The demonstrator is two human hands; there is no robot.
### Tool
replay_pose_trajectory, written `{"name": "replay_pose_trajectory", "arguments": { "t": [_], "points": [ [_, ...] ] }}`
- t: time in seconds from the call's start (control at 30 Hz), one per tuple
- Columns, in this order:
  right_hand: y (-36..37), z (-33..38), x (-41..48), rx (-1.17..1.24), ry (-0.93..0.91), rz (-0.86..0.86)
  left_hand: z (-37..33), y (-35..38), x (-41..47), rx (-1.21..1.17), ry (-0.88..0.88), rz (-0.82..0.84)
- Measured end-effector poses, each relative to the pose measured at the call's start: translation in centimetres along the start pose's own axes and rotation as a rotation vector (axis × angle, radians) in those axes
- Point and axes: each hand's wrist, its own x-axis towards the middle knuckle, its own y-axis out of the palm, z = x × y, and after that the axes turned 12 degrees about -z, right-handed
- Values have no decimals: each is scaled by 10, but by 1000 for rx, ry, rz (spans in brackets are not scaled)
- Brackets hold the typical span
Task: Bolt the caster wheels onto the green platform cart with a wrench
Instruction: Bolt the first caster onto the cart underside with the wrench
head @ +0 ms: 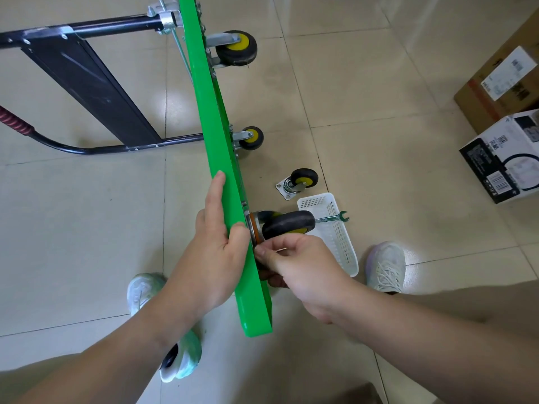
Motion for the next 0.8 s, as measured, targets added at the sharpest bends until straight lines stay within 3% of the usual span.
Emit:
{"name": "replay_pose_trajectory", "arguments": {
  "t": [0.3,0.63,0.8],
  "points": [
    [-38,-24,10,44,52,-67,0,-2,-1,4,0,15],
    [-117,-115,96,-262,135,-525,1,-5,-2,-37,-10,6],
    [-122,-161,144,-508,154,-595,4,0,0,-16,60,-55]
  ]
}}
